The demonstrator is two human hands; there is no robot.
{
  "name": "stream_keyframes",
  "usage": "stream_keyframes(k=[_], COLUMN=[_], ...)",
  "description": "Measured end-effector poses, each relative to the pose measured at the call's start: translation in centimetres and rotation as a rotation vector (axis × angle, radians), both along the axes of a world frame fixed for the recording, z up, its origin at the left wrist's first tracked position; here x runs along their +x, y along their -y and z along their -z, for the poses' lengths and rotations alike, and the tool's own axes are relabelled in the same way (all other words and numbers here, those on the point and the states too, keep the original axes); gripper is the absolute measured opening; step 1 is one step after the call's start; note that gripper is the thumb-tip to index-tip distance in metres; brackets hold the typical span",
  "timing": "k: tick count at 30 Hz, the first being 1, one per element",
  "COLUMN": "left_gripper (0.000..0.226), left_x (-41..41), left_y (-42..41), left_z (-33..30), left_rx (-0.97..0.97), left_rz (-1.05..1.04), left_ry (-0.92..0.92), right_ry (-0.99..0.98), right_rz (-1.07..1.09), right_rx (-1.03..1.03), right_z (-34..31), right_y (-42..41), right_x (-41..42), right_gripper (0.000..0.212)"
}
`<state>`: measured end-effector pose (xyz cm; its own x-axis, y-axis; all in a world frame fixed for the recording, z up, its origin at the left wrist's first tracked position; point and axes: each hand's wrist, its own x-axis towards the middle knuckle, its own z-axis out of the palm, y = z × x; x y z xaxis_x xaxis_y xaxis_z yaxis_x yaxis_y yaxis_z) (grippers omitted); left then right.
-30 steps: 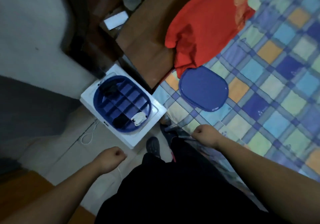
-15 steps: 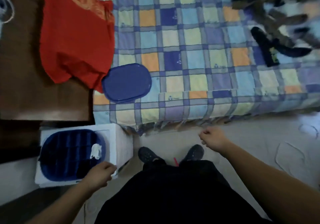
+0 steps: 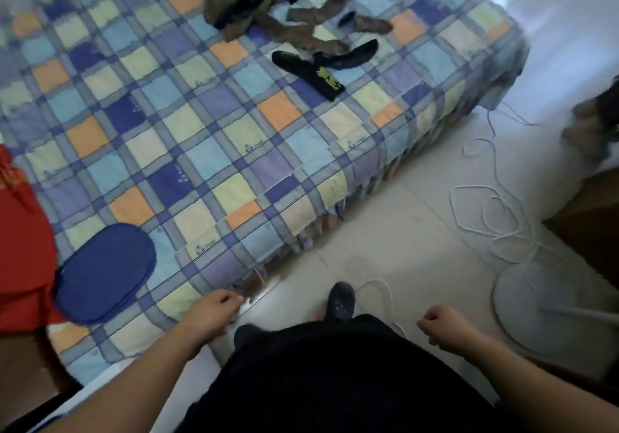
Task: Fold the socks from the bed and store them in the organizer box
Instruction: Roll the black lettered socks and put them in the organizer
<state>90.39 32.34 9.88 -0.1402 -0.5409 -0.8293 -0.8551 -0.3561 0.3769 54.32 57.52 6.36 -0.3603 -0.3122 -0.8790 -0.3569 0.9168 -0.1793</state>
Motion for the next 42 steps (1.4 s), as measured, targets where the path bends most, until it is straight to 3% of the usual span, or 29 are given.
stream_keyframes(k=[5,10,20,26,29,33,42], left_gripper=[0.011,0.012,0.021,0.024,0.022,0.015,0.018], left_x=[-11.8,-18.6,-22.9,-27.6,-32.6,-41.3,-61.2], left_y=[1.9,3.8,13.3,20.9,24.0,26.1,19.0], left_z=[-2.2,-2.0,0.2,0.5,0.2,-0.2,0.1], left_rx=[-0.073,-0.059,0.005,0.066,0.054,0.02,0.026], left_rz=[0.481,0.652,0.886,0.692,0.534,0.492,0.419], left_ry=[-0.016,0.017,0.176,0.195,0.2,0.125,0.017], right_ry=[0.028,0.043,-0.077,-0.051,-0.107,-0.148,0.005], right_rz=[0.179,0.337,0.58,0.593,0.658,0.716,0.615], right_rx=[0.041,-0.032,-0.17,-0.188,-0.162,-0.071,0.009], right_z=[0.2,0.0,-1.1,-1.3,-1.4,-0.5,-0.1], right_y=[-3.4,-1.4,8.1,12.0,11.0,7.4,1.2], right_x=[-3.7,-7.5,-15.2,-19.5,-21.2,-24.3,-36.7], right_gripper=[0.022,0.018,0.018,0.014,0.013,0.02,0.02])
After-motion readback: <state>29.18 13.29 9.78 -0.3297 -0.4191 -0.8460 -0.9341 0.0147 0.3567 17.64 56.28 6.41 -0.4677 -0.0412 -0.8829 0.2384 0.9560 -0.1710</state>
